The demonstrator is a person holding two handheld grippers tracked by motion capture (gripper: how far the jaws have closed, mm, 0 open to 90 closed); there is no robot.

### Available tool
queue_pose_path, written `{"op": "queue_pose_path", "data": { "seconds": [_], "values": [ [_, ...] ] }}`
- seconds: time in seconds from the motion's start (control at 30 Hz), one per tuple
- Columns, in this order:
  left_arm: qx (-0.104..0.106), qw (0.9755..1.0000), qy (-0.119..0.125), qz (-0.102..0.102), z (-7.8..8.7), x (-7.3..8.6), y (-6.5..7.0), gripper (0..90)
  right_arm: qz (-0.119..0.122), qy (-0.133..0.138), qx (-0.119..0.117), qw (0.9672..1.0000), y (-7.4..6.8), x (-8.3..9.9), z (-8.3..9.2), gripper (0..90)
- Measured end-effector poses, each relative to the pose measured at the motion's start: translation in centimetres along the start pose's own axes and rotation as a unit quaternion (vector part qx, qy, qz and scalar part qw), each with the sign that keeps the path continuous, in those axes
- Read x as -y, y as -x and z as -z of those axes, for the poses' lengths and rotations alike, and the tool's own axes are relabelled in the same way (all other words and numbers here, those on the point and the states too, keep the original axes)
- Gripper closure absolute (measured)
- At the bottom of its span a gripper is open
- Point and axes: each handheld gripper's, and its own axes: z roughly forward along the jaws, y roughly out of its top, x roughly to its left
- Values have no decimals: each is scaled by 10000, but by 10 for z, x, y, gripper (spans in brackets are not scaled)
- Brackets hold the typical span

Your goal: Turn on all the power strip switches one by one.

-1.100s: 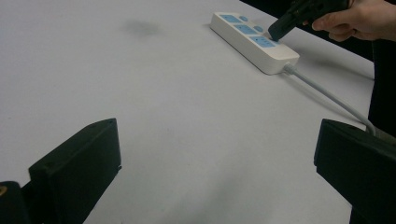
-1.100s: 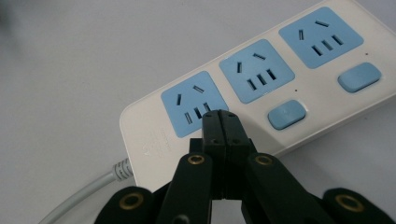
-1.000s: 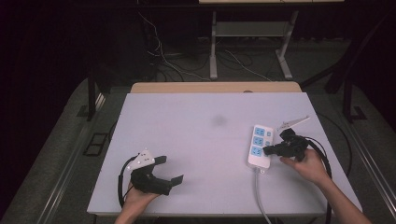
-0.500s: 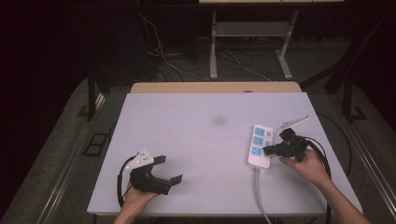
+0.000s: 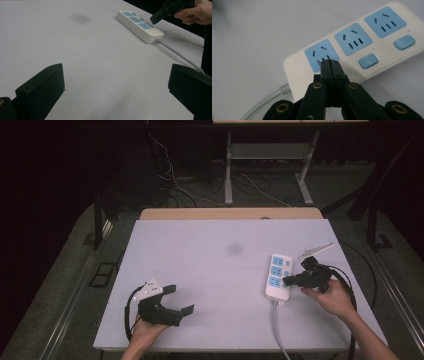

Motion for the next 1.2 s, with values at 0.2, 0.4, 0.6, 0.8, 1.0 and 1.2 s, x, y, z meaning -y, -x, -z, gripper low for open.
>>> {"op": "queue_pose_path", "data": {
  "seconds": [0.2, 0.4, 0.6, 0.8, 1.0, 1.2],
  "values": [
    [14, 10000, -33, -5, -1, 1, 0, 0, 77, 118, 21, 9999, -4, -10, 15, 900],
    [19, 10000, -55, -36, -2, 1, 0, 0, 76, 197, 53, 9998, -3, -18, 27, 900],
    [7, 10000, -35, -25, -2, 1, -1, 0, 77, 195, 98, 9997, 1, -23, 31, 900],
    [3, 10000, -44, -36, -3, 1, -1, 0, 23, 210, 93, 9997, 11, -27, 31, 900],
    [27, 10000, -51, -53, -5, 1, -1, 0, 26, 184, 60, 9998, 19, -29, 25, 900],
    [18, 10000, -46, -66, -5, 1, -1, 0, 8, 162, 30, 9999, 25, -29, 21, 900]
  ]
}}
